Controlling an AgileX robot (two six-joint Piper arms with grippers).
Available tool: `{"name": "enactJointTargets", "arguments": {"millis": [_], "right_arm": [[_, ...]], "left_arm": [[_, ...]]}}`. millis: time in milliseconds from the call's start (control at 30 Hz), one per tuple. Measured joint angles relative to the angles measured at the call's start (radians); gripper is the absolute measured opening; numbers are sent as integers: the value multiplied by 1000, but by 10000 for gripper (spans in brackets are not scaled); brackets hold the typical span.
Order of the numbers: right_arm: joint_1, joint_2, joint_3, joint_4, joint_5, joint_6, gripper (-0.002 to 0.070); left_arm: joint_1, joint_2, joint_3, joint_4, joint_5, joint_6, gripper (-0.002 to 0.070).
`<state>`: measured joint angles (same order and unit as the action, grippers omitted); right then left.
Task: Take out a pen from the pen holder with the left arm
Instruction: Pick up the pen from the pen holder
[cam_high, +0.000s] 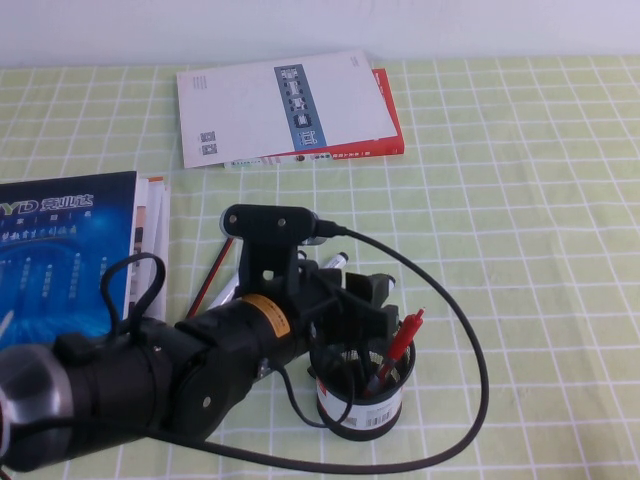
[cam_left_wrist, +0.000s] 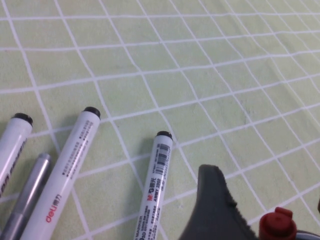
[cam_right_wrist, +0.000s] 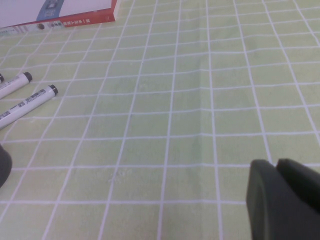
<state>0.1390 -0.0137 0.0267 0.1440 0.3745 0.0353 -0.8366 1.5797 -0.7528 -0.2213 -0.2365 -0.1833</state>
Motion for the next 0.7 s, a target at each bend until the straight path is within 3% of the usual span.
{"name": "enactJointTargets", "arguments": {"millis": [533, 700], "right_arm": [[0, 0, 0, 0, 0, 0, -14], [0, 0, 0, 0, 0, 0, -14]], "left_arm": [[0, 40, -2, 0, -42, 4, 352], [0, 40, -2, 0, -44, 4, 283]]}}
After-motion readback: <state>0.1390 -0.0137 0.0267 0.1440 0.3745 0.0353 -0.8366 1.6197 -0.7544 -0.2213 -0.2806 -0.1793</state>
